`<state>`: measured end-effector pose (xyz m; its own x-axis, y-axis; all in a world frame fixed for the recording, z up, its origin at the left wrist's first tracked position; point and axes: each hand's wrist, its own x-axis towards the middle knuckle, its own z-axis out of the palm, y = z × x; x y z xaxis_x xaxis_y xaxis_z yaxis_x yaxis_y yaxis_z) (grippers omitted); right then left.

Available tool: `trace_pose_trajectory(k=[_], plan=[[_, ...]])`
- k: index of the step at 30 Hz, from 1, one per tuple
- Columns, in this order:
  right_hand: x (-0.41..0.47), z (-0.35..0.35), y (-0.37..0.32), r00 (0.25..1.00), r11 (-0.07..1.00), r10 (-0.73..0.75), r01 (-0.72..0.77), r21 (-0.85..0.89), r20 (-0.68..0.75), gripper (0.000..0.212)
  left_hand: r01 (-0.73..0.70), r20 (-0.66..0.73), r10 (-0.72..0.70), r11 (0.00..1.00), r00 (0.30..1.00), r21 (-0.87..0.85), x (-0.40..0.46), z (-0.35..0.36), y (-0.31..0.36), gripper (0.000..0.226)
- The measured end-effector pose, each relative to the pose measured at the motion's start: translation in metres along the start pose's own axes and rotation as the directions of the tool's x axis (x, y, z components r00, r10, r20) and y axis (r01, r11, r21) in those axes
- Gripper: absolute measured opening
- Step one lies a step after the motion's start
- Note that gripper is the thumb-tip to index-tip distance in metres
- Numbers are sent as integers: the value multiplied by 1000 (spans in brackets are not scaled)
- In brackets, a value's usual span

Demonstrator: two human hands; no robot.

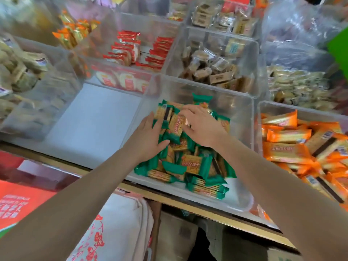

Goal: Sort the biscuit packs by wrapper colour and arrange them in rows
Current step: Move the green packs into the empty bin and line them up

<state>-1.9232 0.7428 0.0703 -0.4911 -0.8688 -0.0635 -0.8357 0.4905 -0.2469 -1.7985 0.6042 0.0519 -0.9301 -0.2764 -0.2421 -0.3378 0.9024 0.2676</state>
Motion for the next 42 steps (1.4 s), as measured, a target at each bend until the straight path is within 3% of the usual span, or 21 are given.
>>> trace_pose_trajectory(k=[5, 8, 13, 16, 19, 23, 25, 31, 34, 38, 42], plan=[[56, 8, 22, 961, 890, -224, 269, -368, 160, 46, 59, -2, -59, 998, 998, -20, 42, 1, 7, 80], [73, 4, 44, 942, 907, -214, 290, -305, 260, 51, 172, 1, -172, 983, 985, -71, 64, 4, 11, 89], [64, -7, 59, 927, 901, -263, 335, -277, 265, 44, 316, 12, -316, 945, 949, -88, 79, 10, 19, 102], [45, -16, 62, 926, 918, -300, 345, -195, 227, 38, 280, 94, -267, 944, 959, -177, 76, 8, 17, 105], [16, -21, 64, 923, 947, -319, 320, 32, 215, 28, 182, 149, -153, 961, 977, -210, 58, 5, 10, 106], [-23, -11, 59, 807, 930, -364, 343, 132, 465, 34, -49, 190, 66, 994, 980, -96, 32, 10, 9, 96], [-29, -14, 63, 808, 941, -337, 286, 179, 483, 36, -140, 190, 156, 986, 969, -92, 26, 12, 10, 90], [-2, -20, 66, 967, 941, -212, 162, 297, 143, 27, -325, 308, 346, 938, 886, -118, 22, 3, 22, 82], [21, -6, 67, 950, 965, -178, 117, 237, 257, 31, -276, 284, 303, 952, 910, -132, 21, 1, 19, 77], [32, 12, 58, 799, 968, -203, 75, 241, 566, 54, -178, 181, 172, 984, 968, 18, 18, -2, 4, 64], [20, 19, 55, 756, 967, -255, 214, 141, 603, 61, -71, 138, 67, 997, 988, 22, 15, 0, -4, 63]])
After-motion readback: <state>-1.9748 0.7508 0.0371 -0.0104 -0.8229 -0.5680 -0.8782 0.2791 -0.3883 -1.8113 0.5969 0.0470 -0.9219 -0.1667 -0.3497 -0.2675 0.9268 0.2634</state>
